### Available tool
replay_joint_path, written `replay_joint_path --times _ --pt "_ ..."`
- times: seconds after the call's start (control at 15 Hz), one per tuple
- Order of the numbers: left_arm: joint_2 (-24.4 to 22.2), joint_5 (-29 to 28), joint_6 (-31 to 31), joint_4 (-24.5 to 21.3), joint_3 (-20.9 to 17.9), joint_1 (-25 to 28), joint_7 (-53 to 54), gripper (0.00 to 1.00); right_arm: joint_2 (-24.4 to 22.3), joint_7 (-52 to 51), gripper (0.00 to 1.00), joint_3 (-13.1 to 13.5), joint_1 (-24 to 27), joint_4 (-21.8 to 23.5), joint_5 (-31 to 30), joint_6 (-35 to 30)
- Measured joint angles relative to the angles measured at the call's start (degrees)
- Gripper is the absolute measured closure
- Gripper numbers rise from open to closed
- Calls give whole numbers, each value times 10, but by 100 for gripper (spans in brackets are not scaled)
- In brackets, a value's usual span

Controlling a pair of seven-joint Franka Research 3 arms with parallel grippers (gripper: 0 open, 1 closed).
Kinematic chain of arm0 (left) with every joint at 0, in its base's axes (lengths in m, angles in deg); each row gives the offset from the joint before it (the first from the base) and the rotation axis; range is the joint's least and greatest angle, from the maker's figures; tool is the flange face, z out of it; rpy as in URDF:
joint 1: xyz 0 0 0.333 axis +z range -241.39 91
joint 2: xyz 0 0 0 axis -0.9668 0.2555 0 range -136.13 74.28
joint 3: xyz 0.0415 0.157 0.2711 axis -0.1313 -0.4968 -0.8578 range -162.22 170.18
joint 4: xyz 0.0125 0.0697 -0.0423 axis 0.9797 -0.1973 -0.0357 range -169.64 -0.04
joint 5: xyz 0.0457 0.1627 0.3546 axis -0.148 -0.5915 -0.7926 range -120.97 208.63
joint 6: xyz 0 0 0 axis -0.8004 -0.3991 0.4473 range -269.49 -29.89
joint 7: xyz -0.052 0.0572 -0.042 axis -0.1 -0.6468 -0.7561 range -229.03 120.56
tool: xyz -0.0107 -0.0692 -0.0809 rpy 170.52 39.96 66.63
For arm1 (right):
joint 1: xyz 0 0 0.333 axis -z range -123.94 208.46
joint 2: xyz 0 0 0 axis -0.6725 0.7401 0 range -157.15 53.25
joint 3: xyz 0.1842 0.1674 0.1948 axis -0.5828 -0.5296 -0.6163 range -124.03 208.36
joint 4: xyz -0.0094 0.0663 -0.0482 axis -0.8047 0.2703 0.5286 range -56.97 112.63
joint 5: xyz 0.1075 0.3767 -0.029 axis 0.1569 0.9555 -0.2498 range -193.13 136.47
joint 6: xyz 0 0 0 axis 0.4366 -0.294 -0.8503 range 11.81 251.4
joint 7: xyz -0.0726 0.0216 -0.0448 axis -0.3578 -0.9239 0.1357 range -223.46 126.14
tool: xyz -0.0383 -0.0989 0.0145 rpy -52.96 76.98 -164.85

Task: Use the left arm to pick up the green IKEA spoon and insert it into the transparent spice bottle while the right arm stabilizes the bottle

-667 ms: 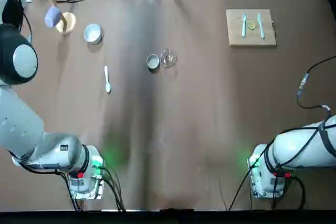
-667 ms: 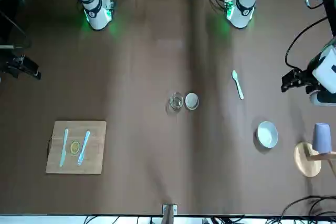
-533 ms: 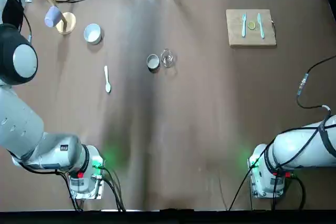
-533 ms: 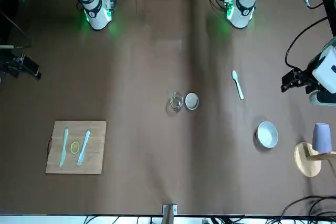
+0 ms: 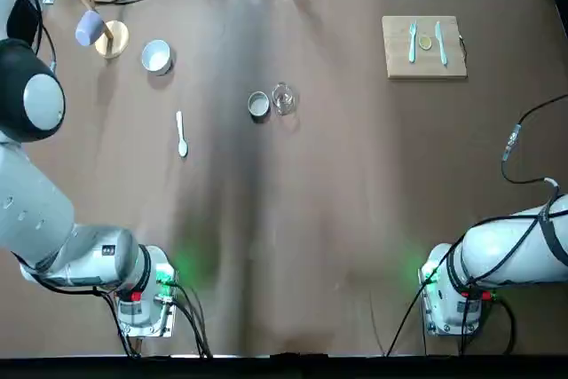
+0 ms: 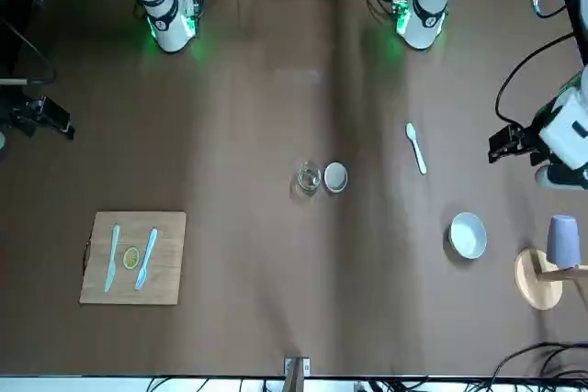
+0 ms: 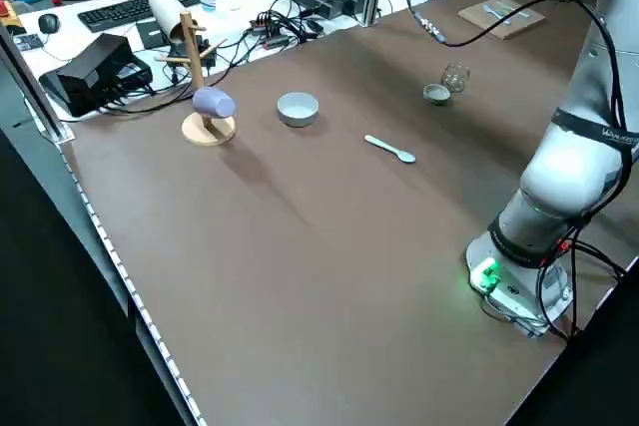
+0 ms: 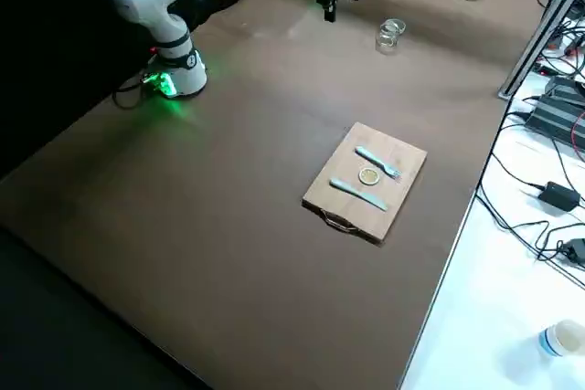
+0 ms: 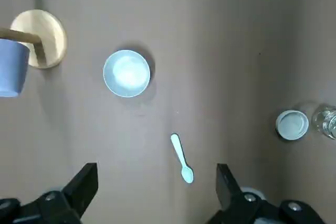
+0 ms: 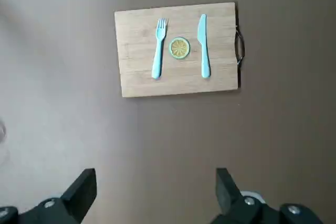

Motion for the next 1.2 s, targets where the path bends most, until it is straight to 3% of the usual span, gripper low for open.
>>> replay_joint_path --times 0.27,0.4,0.47,0.6,0.93,1.2 --pt "50 0 -9 -7 12 -14 -3 1 17 0 0 -3 -40 8 0 14" --pt "70 2 -63 -35 20 -14 -16 1 43 0 0 -5 -72 12 -1 36" --pt "79 2 -151 -95 27 -14 -43 1 77 1 0 -5 -103 13 -1 63" --pt "80 2 -219 -161 30 -14 -74 1 104 3 0 -5 -122 13 -1 73" --pt "76 2 -317 -282 30 -6 -151 1 121 -9 0 -5 -133 13 -1 73" --pt "70 2 -389 -367 32 -8 -241 1 123 -98 0 -5 -142 13 -2 72"
